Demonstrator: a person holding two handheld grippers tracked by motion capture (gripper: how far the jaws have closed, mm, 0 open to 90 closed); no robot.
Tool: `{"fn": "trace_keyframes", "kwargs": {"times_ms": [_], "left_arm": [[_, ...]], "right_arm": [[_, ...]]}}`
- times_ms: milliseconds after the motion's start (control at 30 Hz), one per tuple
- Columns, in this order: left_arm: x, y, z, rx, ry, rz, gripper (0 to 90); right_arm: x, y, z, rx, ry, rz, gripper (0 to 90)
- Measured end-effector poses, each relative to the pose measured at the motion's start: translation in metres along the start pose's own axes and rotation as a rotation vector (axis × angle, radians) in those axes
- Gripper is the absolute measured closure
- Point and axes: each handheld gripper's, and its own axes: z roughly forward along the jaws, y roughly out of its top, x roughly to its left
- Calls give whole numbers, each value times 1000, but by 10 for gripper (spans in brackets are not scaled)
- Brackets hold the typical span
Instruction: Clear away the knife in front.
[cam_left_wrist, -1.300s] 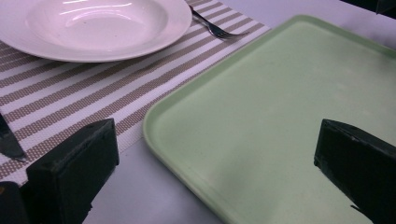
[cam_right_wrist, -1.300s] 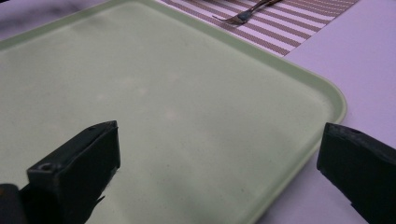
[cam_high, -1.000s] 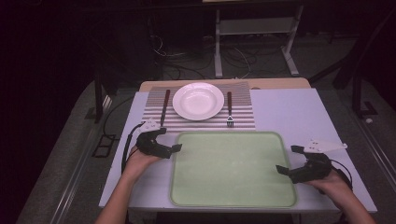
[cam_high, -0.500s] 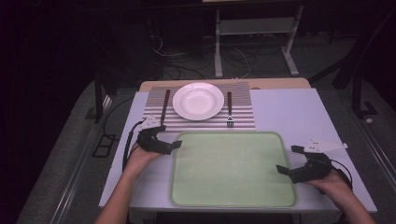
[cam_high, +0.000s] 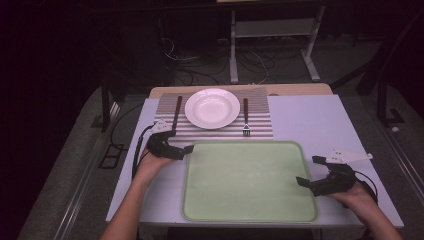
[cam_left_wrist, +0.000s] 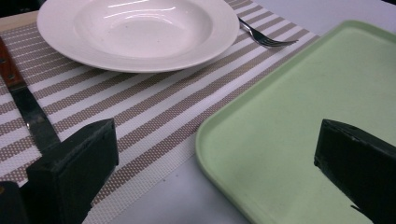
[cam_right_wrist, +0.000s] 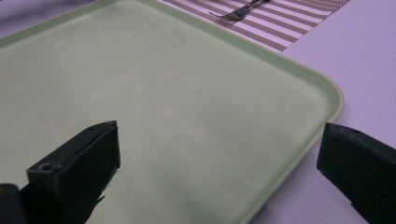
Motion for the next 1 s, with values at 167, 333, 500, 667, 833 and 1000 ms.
{"fn": "trace_keyframes", "kwargs": {"times_ms": [167,333,500,667,833,1000], "left_arm": [[5,3,2,-6,12,-7,0],[9,5,4,-9,14,-13,0],[12,8,6,-11,22,-10,0],[18,12,9,-13,43,-10,0],[22,15,10,-15,51,-8,0],[26,18,12,-22,60,-10,0]], "right_arm": [[0,0,0,1,1,-1,0],[0,0,0,2,-2,0,0],[0,0,0,1,-2,0,0],[-1,0,0,1,-1,1,0],[-1,0,0,2,-2,1,0],[-1,-1,0,2,-3,2,0]]}}
